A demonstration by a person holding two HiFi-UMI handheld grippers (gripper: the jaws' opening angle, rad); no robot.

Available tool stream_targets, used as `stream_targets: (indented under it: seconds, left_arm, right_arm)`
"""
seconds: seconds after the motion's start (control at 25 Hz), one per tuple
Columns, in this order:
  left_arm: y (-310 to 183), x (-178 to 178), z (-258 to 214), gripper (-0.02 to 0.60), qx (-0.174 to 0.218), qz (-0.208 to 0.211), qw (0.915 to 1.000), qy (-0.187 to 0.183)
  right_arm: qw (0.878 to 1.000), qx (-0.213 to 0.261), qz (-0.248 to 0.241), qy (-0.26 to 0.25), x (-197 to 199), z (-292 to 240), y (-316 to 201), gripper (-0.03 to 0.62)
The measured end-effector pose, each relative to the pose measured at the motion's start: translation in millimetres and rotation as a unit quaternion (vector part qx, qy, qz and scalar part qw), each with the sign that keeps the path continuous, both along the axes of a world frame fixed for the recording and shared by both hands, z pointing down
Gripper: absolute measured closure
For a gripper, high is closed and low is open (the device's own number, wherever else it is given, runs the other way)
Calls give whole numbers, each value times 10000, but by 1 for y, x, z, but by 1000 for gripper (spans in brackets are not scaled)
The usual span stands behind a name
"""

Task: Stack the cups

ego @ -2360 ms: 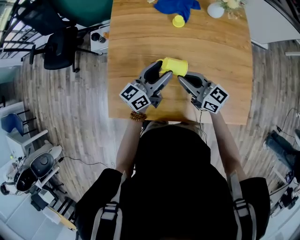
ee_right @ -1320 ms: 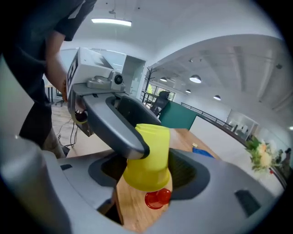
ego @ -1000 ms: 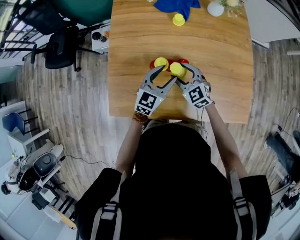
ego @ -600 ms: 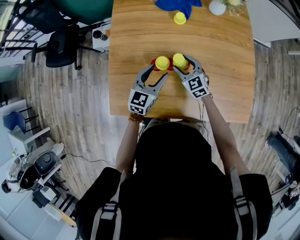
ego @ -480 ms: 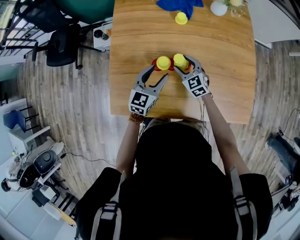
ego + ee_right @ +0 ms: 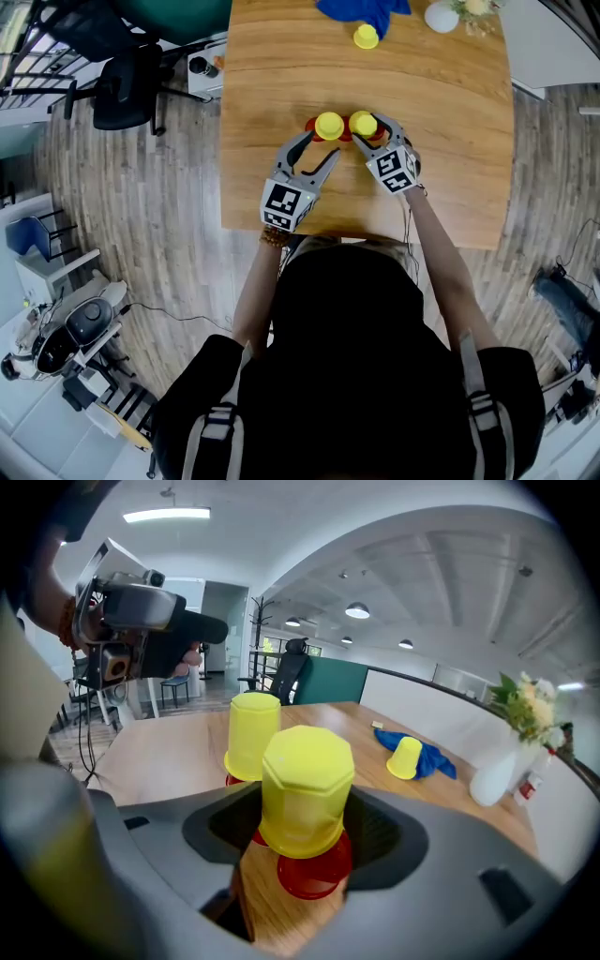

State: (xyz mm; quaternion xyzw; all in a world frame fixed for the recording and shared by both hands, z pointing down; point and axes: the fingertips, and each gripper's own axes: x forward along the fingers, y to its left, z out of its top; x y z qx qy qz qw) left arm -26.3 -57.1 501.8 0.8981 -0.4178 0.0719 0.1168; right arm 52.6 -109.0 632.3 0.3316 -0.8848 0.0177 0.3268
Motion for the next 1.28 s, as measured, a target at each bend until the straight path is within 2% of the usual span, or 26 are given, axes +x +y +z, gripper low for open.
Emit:
stream_targets:
  seconds: [0.32, 0.4, 0.56, 0.76, 0.96, 1.08, 1.28]
  left_arm:
    - [-2, 3, 0, 316, 90, 4, 10000, 38]
    - [-1, 4, 2, 316, 85, 13, 10000, 37]
    - [1, 4, 3, 316, 61, 20, 10000, 52]
    - [0, 3, 5, 316, -8, 2, 9999, 103]
    - [-2, 2, 6, 316, 10, -32, 9999, 141]
    - [-5, 3, 6, 316, 51, -39, 9999, 161]
    - [-9, 8, 7, 318, 72, -29, 9998, 174]
  right_arm:
    - [9999, -140, 29, -6, 3, 5, 1, 310]
    - [9997, -176, -29, -167, 0, 2, 3, 310]
    - [9978, -182, -151, -617, 1, -17, 12, 249]
    - [9962, 67, -209, -839, 15, -51, 11, 250]
    - [9921, 268, 124, -1219, 47, -73, -31, 250]
    - [9931, 339, 265, -1087, 62, -74, -63, 260]
    - [9959, 321, 226, -814, 65, -63, -109, 270]
